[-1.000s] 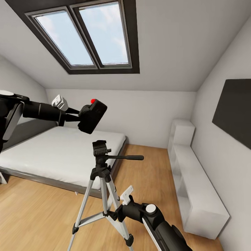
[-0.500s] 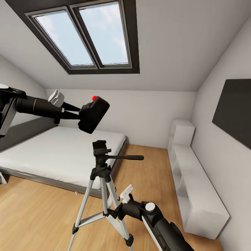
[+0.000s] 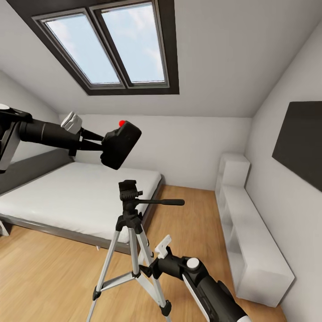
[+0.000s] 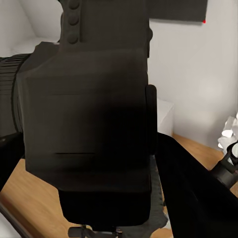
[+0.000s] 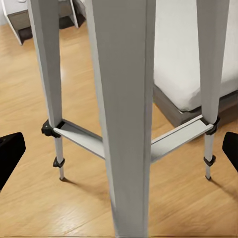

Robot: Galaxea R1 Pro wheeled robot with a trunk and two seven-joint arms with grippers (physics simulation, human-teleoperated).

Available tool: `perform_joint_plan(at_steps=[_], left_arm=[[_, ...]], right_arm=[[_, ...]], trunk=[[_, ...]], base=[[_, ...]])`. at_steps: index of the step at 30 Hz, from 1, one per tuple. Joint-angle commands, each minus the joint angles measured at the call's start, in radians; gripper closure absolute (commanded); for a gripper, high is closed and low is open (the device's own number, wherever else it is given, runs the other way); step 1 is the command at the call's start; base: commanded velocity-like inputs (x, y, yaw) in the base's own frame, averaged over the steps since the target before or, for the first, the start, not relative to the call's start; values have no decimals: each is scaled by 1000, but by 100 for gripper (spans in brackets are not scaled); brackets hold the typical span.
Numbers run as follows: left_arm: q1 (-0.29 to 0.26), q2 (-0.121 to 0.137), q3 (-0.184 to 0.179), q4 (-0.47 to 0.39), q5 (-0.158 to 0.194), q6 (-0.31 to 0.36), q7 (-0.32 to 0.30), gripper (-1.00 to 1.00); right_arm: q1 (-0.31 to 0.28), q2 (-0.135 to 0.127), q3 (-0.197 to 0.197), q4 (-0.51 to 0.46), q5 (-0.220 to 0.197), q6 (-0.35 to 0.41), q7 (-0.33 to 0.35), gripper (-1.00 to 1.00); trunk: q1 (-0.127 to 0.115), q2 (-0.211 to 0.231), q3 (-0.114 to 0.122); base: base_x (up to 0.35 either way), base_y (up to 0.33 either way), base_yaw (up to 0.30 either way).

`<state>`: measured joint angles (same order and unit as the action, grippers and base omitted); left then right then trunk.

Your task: Attach the digital camera to the camera tripod in the bedroom.

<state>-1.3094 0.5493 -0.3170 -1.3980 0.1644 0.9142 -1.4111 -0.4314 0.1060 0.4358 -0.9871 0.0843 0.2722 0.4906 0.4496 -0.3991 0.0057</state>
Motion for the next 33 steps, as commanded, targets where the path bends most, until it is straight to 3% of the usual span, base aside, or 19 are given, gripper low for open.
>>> perform_joint_plan(at_steps=[1,10,15,33], left_arm=[[-7,1,-6,0,5,7,1,100],[-72,-5,-60,7,7,8,-19,100],[-95,-24,-86,15,8,7,-32,100],[-108,-32,-104,5,8,6,-44,100]], right_arm=[[-2,1,-1,7,9,2,5,-100],[-26,10,-1,74,11,-32,5,-100],[-32,17,0,97,10,-49,5,-100],[-38,36,0,131,6,-62,4,-100]], trunk=[[0,-1,-1],[0,-1,-1],[0,-1,-1],[0,-1,-1]], base=[[0,0,0],[0,0,0],[0,0,0],[0,0,0]])
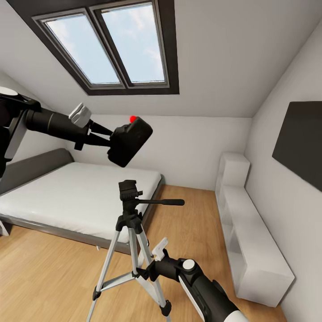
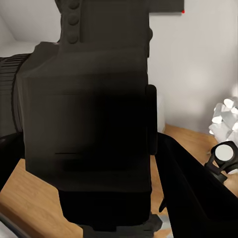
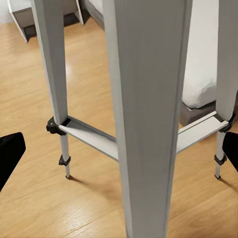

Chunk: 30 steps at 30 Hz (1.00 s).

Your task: Attach the digital camera to the camera tripod in the bedroom.

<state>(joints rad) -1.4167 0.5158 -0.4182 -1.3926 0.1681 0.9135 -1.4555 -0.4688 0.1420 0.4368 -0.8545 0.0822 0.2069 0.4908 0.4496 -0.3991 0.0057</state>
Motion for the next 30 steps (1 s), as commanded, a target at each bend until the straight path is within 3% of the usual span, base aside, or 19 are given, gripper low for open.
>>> perform_joint_plan(at_steps=[1,11,15,21,26,27,30], left_arm=[[-1,2,-5,-1,5,7,0,100],[-19,6,-18,3,10,9,-3,100],[-42,8,-40,11,11,9,-4,100],[-89,7,-142,51,10,8,-4,100],[-105,7,-180,69,10,7,-4,100],[-108,7,-188,73,10,6,-4,100],[-115,8,-203,83,10,5,-3,100]], right_arm=[[0,1,-1,-1,8,3,4,-100],[-1,1,-1,1,8,1,4,-100],[-1,1,-1,1,8,0,4,-100],[-1,0,-2,-2,8,-2,-1,-100],[-1,-1,-2,-4,8,-2,-3,-100],[-1,-1,-2,-5,8,-3,-3,100],[-1,-1,-1,-6,9,-3,-5,100]], trunk=[[0,-1,-1],[0,-1,-1],[0,-1,-1],[0,-1,-1],[0,-1,-1],[0,-1,-1],[0,-1,-1]], base=[[0,0,0],[0,0,0],[0,0,0],[0,0,0],[0,0,0],[0,0,0],[0,0,0]])
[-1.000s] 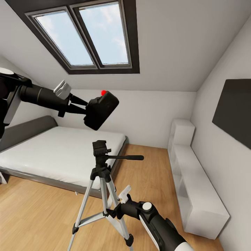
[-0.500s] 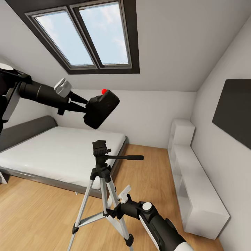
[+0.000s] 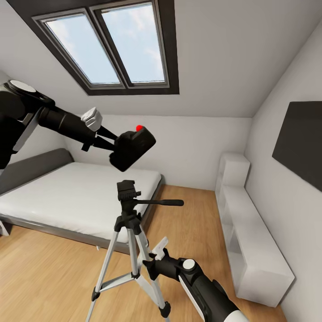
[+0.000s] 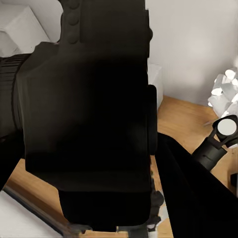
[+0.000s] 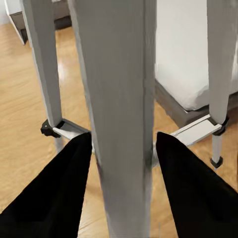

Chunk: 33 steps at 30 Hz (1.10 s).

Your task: Attach the digital camera to the camera tripod in the bedroom.

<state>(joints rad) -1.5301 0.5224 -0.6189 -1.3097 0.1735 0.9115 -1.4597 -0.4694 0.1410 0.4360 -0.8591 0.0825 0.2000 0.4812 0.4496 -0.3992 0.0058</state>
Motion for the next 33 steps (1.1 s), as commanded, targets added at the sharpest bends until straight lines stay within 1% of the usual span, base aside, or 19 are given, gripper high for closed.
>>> perform_joint_plan(at_steps=[1,7,13,18,21,23,24,26,28,30,33], left_arm=[[-3,1,-6,2,5,6,1,100],[-6,5,-17,7,3,4,1,100],[-8,18,-18,9,0,2,1,100],[-30,28,-20,14,0,-1,1,100],[-43,45,-25,14,4,-3,-1,100],[-48,64,-39,11,14,-4,-3,100],[-53,75,-51,9,25,-4,-4,100],[-70,99,-85,6,64,-5,-5,100],[-98,119,-135,4,111,-6,-5,100],[-136,133,-205,3,152,-7,-6,100],[-212,146,-337,5,192,-7,-6,100]], right_arm=[[0,0,-1,-1,9,4,3,100],[0,0,-1,-3,9,4,1,100],[0,0,-1,-2,10,4,-1,100],[0,0,-1,-1,10,4,-1,100],[0,0,-1,0,10,4,-2,100],[0,0,-1,1,10,4,-4,100],[0,0,-1,1,10,4,-7,100],[0,0,-1,1,10,4,-13,100],[0,0,0,1,10,4,-21,100],[0,0,0,1,10,4,-26,100],[1,0,0,2,10,4,-31,100]], trunk=[[0,-1,-1],[0,-1,-1],[0,-1,-1],[0,-1,-1],[0,-1,-1],[0,-1,-1],[0,-1,-1],[0,-1,-1],[0,-1,-1],[0,-1,-1],[0,-1,-1]], base=[[0,0,0],[0,0,0],[0,0,0],[0,0,0],[0,0,0],[0,0,0],[0,0,0],[0,0,0],[0,0,0],[0,0,0],[0,0,0]])
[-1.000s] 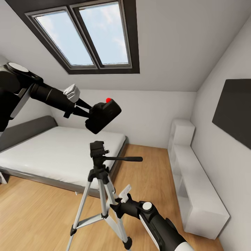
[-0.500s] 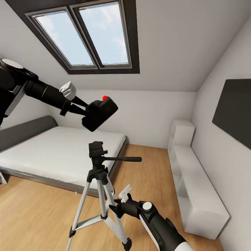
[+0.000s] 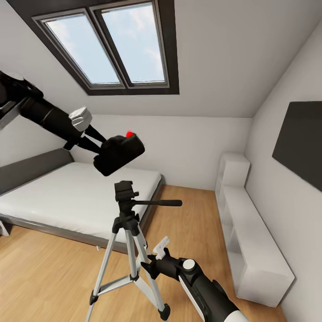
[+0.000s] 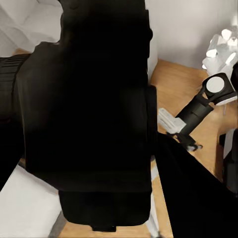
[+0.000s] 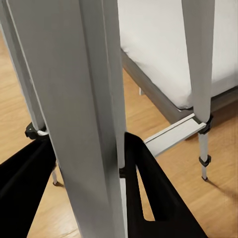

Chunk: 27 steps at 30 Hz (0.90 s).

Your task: Attach the digital camera to the camera tripod in the bedroom.

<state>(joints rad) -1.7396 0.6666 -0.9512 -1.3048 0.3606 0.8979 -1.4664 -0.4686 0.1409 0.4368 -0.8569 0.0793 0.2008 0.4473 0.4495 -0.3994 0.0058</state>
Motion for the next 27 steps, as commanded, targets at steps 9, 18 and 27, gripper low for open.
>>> perform_joint_plan(at_steps=[9,18,27], left_arm=[[-206,11,-349,-5,145,-7,2,100],[-212,6,-365,-7,150,-7,3,100],[-213,-4,-369,1,149,-1,3,100]], right_arm=[[1,-1,-1,-3,13,-8,-2,100],[1,-1,-1,-2,13,-13,-3,100],[1,-1,-1,-4,13,-14,-2,100]], trunk=[[1,-1,-1],[1,-1,-1],[1,-1,-1]], base=[[0,0,0],[0,0,0],[0,0,0]])
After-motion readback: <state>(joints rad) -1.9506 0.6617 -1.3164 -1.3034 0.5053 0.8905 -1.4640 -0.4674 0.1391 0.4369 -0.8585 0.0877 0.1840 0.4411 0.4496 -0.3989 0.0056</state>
